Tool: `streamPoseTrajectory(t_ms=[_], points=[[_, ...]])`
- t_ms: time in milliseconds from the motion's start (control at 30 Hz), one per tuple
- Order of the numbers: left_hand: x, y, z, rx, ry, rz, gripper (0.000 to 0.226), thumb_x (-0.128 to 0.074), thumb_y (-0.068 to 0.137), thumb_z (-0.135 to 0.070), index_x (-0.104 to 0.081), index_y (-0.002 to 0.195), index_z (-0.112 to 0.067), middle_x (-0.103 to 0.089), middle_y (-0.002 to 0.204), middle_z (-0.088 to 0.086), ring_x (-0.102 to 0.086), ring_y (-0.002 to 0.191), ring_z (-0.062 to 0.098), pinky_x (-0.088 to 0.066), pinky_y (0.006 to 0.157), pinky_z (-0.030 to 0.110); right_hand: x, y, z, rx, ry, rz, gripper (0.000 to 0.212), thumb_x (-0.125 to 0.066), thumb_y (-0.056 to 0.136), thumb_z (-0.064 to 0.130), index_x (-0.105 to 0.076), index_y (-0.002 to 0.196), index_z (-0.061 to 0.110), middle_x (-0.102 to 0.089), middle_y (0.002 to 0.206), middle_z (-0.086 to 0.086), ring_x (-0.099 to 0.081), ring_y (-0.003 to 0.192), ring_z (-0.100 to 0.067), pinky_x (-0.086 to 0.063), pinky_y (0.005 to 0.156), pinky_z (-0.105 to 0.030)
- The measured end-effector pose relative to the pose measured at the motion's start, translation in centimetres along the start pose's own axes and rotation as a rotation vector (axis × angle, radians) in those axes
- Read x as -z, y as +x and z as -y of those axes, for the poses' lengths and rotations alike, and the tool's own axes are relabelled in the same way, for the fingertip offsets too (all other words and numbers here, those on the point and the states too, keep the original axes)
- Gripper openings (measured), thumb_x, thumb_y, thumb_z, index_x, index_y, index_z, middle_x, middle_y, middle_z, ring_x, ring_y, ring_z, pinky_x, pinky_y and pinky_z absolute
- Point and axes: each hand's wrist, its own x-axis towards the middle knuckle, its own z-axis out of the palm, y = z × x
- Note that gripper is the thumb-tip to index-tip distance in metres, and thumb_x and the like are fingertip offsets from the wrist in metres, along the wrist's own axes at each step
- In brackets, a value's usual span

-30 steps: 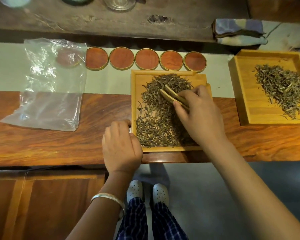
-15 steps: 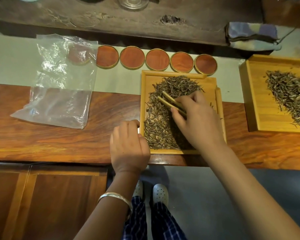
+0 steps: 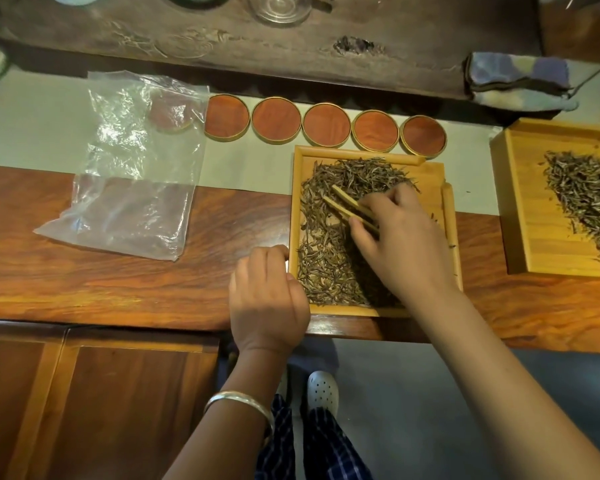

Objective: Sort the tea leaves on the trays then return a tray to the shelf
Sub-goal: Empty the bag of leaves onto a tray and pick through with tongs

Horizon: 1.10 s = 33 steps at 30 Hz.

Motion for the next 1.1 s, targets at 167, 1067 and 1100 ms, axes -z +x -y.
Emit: streamPoseTrajectory(t_ms=[167, 1067, 1100], points=[[-0.1, 0.0, 0.2, -0.008, 0.002, 0.007, 0.024, -0.041, 0.08, -0.016, -0.056, 0.094, -0.006, -0.05, 0.083, 0.01, -0.042, 0.07, 0.025, -0.032, 0.064, 0.034, -0.3, 1.7, 0.4, -0.013, -0.003, -0.026, 0.029, -0.053, 0.092, 0.035, -0.061, 0.11, 0.013, -0.05, 0.103, -0.008, -0.056, 0.081, -0.024, -0.04, 0.055, -0.027], [0.0, 0.0, 0.1, -0.001, -0.012, -0.005, 0.022, -0.041, 0.08, -0.017, -0.054, 0.093, -0.006, -0.05, 0.084, 0.011, -0.042, 0.072, 0.025, -0.03, 0.065, 0.032, -0.3, -0.8, 0.3, 0.042, 0.058, 0.052, 0.03, -0.058, 0.09, 0.035, -0.063, 0.111, 0.015, -0.051, 0.097, -0.005, -0.056, 0.073, -0.022, -0.038, 0.052, -0.024], [0.0, 0.0, 0.1, -0.005, -0.016, -0.012, 0.021, -0.041, 0.08, -0.016, -0.054, 0.093, -0.006, -0.05, 0.083, 0.011, -0.042, 0.072, 0.025, -0.031, 0.065, 0.032, -0.3, -1.1, 0.2, 0.039, 0.061, 0.059, 0.03, -0.057, 0.09, 0.035, -0.063, 0.112, 0.015, -0.052, 0.098, -0.004, -0.057, 0.074, -0.022, -0.041, 0.053, -0.025]])
